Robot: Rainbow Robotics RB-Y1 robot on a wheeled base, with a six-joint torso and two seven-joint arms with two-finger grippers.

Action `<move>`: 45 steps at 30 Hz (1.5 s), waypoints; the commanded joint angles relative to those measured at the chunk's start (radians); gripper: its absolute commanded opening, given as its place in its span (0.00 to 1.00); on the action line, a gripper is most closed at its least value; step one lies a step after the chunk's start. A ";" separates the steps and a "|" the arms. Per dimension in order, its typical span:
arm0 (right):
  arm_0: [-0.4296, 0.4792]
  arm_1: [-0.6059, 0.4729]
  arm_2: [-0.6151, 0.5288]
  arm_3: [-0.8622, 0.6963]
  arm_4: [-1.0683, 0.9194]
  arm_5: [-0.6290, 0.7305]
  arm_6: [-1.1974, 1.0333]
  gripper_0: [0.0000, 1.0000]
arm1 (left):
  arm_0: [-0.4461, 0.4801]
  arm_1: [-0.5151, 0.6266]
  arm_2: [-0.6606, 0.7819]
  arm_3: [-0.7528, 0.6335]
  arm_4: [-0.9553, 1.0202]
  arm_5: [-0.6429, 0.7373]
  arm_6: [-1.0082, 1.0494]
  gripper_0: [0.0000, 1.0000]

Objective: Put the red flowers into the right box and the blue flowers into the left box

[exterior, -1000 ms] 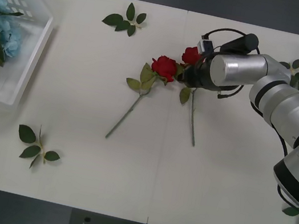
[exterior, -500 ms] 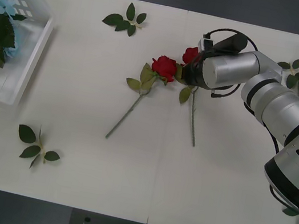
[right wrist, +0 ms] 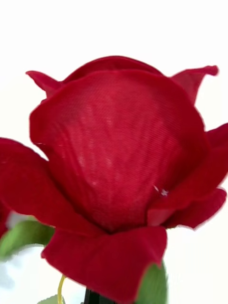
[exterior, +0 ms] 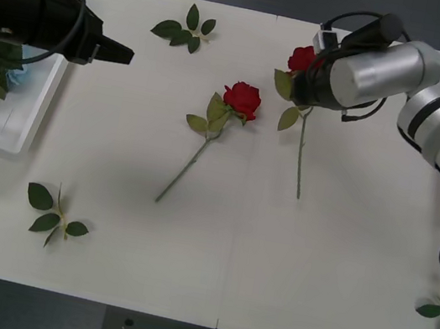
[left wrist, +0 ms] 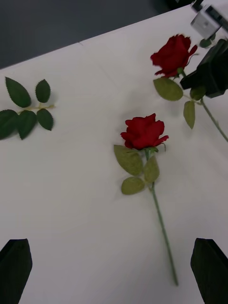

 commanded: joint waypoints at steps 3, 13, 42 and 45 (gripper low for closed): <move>-0.007 -0.292 -0.011 -0.158 -0.026 0.047 0.175 0.00 | -0.017 -0.117 -0.166 -0.052 -0.177 -0.038 0.186 0.97; 0.163 -0.702 -0.011 -0.210 -0.172 -0.002 0.413 0.00 | -0.015 -0.249 -0.514 0.014 -0.631 -0.288 0.421 0.97; 0.204 -0.694 -0.011 -0.051 -0.300 -0.108 0.382 1.00 | -0.036 -0.342 -0.672 0.531 -0.894 -0.778 0.482 0.83; 0.204 -0.711 -0.011 -0.106 -0.382 -0.059 0.393 1.00 | -0.036 -0.342 -0.697 0.546 -0.897 -0.778 0.483 0.41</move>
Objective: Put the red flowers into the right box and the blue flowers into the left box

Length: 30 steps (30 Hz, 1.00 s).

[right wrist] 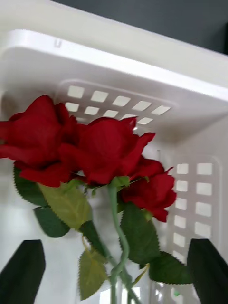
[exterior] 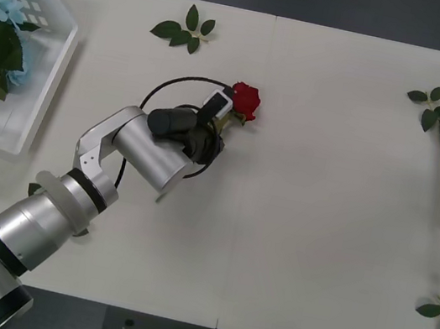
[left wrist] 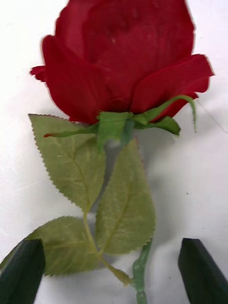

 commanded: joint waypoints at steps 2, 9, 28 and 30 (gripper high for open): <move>-0.022 -0.060 -0.017 -0.152 -0.181 0.111 0.035 1.00 | -0.026 -0.004 -0.040 0.031 -0.008 0.000 0.054 0.06; 0.193 -0.127 -0.331 -0.431 -0.491 0.310 0.183 1.00 | -0.026 -0.004 -0.045 0.031 -0.005 0.000 0.054 0.00; 0.698 0.215 -0.719 -0.983 -0.744 0.514 0.774 1.00 | 0.075 0.102 0.038 -0.286 0.296 0.049 0.086 0.00; 0.698 0.255 -0.716 -0.997 -0.713 0.512 0.788 1.00 | 0.093 0.119 0.069 -0.375 0.350 0.106 0.083 0.00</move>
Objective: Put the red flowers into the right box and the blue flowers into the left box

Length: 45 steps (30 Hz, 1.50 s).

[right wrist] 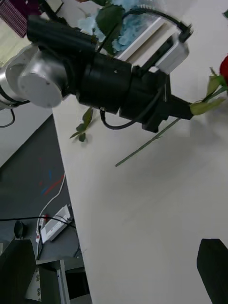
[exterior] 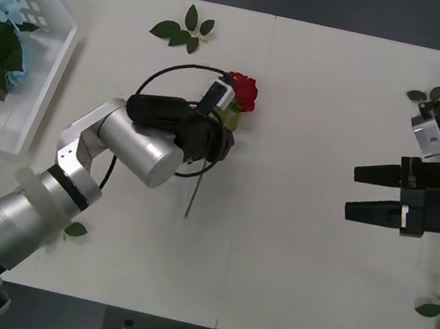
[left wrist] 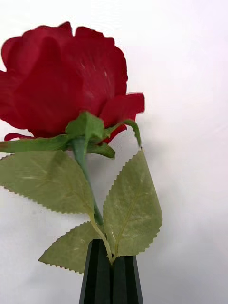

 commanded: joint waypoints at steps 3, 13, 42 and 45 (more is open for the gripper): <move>-0.011 0.110 0.013 -0.046 0.058 -0.006 0.074 1.00 | 0.072 0.066 0.145 -0.332 0.172 0.203 0.019 0.00; -0.015 0.134 0.037 -0.046 0.058 -0.018 0.074 1.00 | 0.090 0.074 0.458 -0.443 0.606 0.479 -0.179 0.00; 0.003 0.162 0.037 -0.044 -0.034 -0.032 0.042 1.00 | -0.077 -0.130 0.398 0.350 1.948 0.519 -1.218 0.00; 0.020 0.180 0.037 -0.046 -0.050 -0.045 0.030 1.00 | -0.075 -0.173 0.372 0.353 2.020 0.515 -1.218 0.00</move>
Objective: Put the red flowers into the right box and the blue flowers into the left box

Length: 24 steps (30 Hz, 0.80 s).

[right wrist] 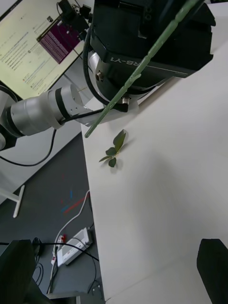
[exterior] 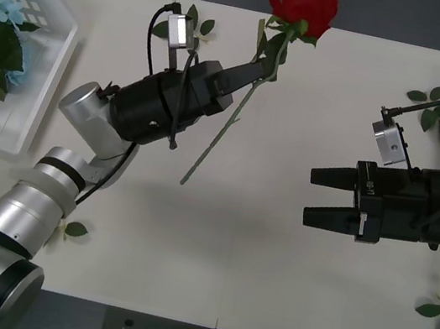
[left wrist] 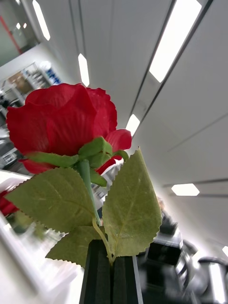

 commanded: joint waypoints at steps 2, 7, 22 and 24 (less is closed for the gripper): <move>0.030 0.050 -0.018 -0.025 -0.033 -0.029 -0.032 1.00 | -0.022 -0.052 -0.028 -0.023 0.082 -0.017 0.026 0.00; 0.052 0.094 -0.018 -0.023 -0.046 -0.050 -0.049 1.00 | -0.022 -0.069 -0.031 -0.023 0.084 -0.026 0.026 0.00; 0.062 0.208 0.008 -0.023 -0.050 -0.124 -0.097 1.00 | -0.022 -0.069 -0.107 -0.023 0.179 -0.055 0.026 0.00; 0.061 0.223 0.017 -0.023 -0.050 -0.145 -0.105 1.00 | -0.022 -0.072 -0.130 -0.023 0.187 -0.063 0.026 0.00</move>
